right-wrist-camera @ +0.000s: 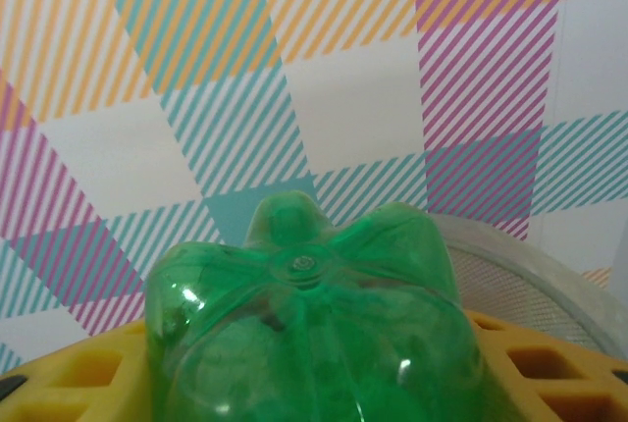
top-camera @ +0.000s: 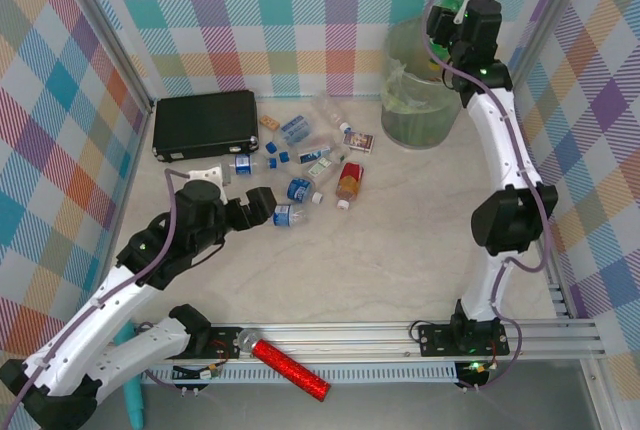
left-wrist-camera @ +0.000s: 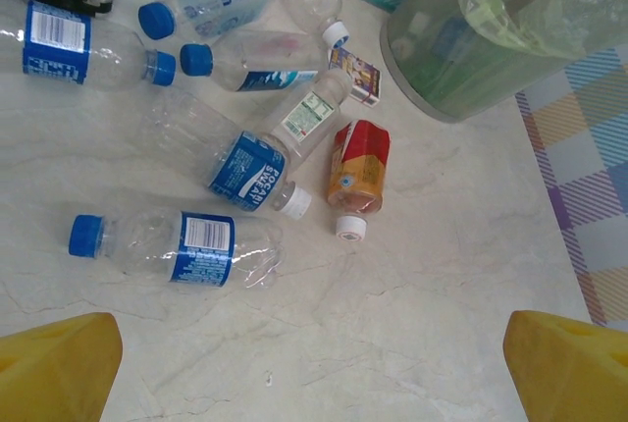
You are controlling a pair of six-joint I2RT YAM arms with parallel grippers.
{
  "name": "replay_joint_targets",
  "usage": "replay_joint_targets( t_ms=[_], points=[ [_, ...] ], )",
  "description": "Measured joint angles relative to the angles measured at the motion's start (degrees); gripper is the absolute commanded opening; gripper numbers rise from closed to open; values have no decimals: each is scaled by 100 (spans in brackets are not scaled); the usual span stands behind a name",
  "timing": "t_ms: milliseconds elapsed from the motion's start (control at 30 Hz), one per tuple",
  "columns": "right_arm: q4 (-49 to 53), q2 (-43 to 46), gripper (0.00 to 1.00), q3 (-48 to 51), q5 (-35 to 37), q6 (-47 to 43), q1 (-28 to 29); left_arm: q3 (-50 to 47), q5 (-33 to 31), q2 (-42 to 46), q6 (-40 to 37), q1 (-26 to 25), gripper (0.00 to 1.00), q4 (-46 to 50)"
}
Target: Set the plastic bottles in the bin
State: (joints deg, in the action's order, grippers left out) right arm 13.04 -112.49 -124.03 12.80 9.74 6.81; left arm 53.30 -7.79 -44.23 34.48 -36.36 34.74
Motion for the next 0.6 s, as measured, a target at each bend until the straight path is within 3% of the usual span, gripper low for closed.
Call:
replay_joint_targets(
  t_ms=[100,167,200,600],
  points=[
    [157,-361,69,-409,-2,-50,-11,22,-63,120,-26,2,100,122],
    [256,-387,97,-413,-22,-61,-11,22,-85,181,-42,2,100,175],
    [299,-387,100,-411,-35,-76,-11,22,-90,212,-52,2,99,192],
    [599,492,99,238,-645,317,0,-155,-125,260,-63,2,99,256]
  ],
)
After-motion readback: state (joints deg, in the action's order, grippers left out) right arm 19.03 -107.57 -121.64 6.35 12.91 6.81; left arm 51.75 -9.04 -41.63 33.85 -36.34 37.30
